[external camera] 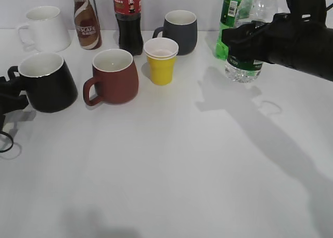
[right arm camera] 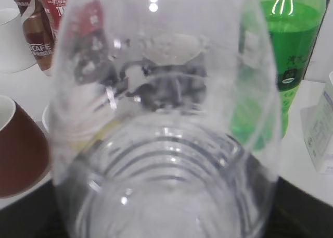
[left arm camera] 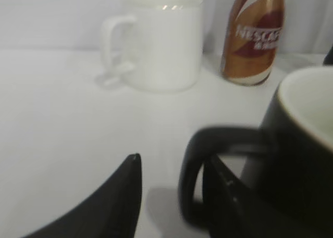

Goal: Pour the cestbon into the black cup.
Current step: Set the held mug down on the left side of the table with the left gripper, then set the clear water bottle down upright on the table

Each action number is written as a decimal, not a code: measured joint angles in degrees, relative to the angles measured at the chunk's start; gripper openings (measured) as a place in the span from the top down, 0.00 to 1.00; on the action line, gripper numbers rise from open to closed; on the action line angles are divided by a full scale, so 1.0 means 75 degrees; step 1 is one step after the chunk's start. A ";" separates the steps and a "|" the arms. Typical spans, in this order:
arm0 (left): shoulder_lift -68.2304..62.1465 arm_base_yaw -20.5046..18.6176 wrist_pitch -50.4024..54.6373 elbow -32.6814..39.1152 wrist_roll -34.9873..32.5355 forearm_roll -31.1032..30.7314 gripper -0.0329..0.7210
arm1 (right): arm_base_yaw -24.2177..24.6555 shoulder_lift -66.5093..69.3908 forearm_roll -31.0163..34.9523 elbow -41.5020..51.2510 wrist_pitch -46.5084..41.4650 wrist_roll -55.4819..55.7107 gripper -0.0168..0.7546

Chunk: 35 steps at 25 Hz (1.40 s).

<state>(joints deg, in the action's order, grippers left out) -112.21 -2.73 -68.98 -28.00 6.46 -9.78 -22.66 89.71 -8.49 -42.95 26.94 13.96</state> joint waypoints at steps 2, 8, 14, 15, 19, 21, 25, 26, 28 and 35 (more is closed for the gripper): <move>0.0043 0.0000 -0.0102 0.0182 0.0009 0.0030 0.55 | 0.0000 0.0000 0.0000 0.0000 0.0000 0.0000 0.37; 0.0444 0.0000 -0.0073 0.0722 0.0014 0.0039 0.55 | 0.0041 0.0009 0.0000 0.0005 0.0093 -0.0037 0.37; 0.1025 0.0000 -0.0046 0.0941 0.0014 -0.0031 0.55 | 0.0335 0.0611 0.0061 0.0005 0.0649 -0.0072 0.37; 0.1091 0.0000 -0.0046 0.0970 0.0014 -0.0106 0.55 | 0.0356 0.0792 0.0073 0.0005 0.0763 -0.0080 0.37; 0.1235 0.0000 -0.0053 0.1135 0.0014 -0.0384 0.55 | 0.0364 0.1498 0.0097 0.0005 0.1674 -0.0118 0.37; 0.1241 0.0000 -0.0053 0.1268 0.0014 -0.0416 0.55 | 0.0364 0.1836 0.0097 0.0005 0.1960 -0.0213 0.37; 0.1241 0.0000 -0.0046 0.1561 0.0014 -0.0441 0.55 | 0.0364 0.2339 0.0097 0.0005 0.2064 -0.0567 0.37; 0.1241 0.0000 -0.0046 0.1606 0.0014 -0.0467 0.55 | 0.0364 0.2424 0.0089 0.0005 0.2124 -0.0601 0.37; 0.1241 0.0000 -0.0041 0.1627 0.0014 -0.0527 0.55 | 0.0364 0.2573 0.0022 0.0005 0.2304 -0.0629 0.37; 0.1638 0.0000 -0.0021 0.1627 0.0014 -0.0560 0.55 | 0.0364 0.2629 -0.0050 0.0005 0.2909 -0.0670 0.19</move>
<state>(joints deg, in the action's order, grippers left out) -99.92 -2.73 -69.14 -15.79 6.56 -13.98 -19.92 109.42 -8.87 -42.91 48.75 8.93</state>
